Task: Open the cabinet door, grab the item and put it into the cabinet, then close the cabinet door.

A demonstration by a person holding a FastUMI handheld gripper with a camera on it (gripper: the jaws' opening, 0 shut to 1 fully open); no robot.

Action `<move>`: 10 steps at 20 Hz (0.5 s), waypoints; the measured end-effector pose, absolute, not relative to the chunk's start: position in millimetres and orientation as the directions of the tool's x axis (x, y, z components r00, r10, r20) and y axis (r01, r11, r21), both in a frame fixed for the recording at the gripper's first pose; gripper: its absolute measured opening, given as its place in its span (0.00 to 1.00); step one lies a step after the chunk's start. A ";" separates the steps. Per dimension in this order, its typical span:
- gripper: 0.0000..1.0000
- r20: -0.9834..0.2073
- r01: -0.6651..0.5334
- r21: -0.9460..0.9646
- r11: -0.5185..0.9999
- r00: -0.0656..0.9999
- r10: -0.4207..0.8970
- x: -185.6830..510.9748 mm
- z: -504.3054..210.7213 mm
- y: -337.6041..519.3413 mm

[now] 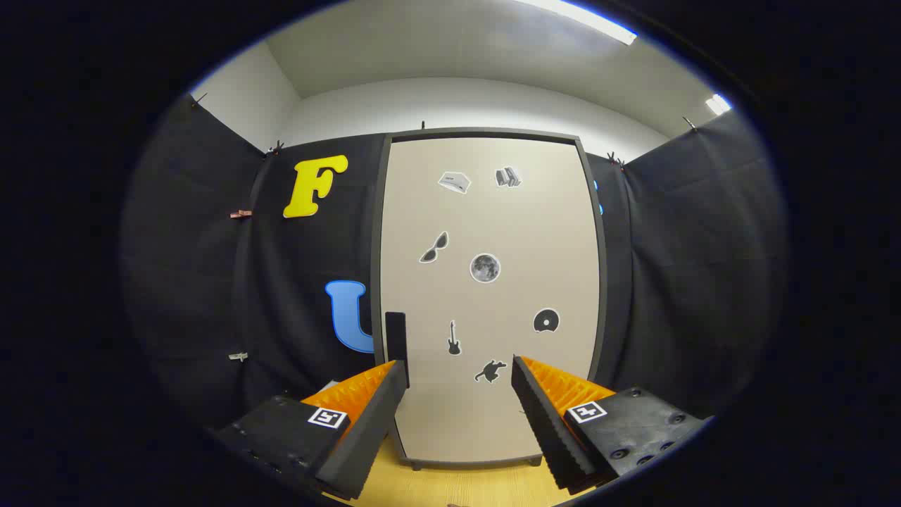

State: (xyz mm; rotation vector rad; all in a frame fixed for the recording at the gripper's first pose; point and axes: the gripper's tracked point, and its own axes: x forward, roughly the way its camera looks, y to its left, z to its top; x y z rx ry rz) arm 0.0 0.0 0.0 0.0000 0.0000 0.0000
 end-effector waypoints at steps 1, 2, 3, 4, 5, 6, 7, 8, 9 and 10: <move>0.97 0.000 -0.002 -0.001 1.000 1.000 0.002 1.0 -0.1 1.7; 0.97 0.012 -0.011 0.000 1.000 1.000 0.011 1.7 1.8 4.7; 0.97 0.030 -0.023 0.004 1.000 0.999 0.023 2.3 5.1 8.0; 0.97 0.043 -0.038 0.008 0.999 0.998 0.037 2.7 7.9 12.6; 0.97 0.055 -0.042 0.011 0.999 0.998 0.041 2.5 10.2 14.1; 0.97 0.061 -0.037 0.010 0.999 0.997 0.036 2.6 11.4 13.8; 0.97 0.060 -0.032 0.007 0.999 0.998 0.032 3.2 10.4 13.1; 0.96 0.050 -0.031 0.001 1.000 0.998 0.030 4.7 7.4 13.5; 0.96 0.039 -0.030 -0.004 1.000 0.999 0.030 5.2 4.1 13.9; 0.96 0.030 -0.029 -0.009 1.000 0.999 0.030 6.2 2.0 14.9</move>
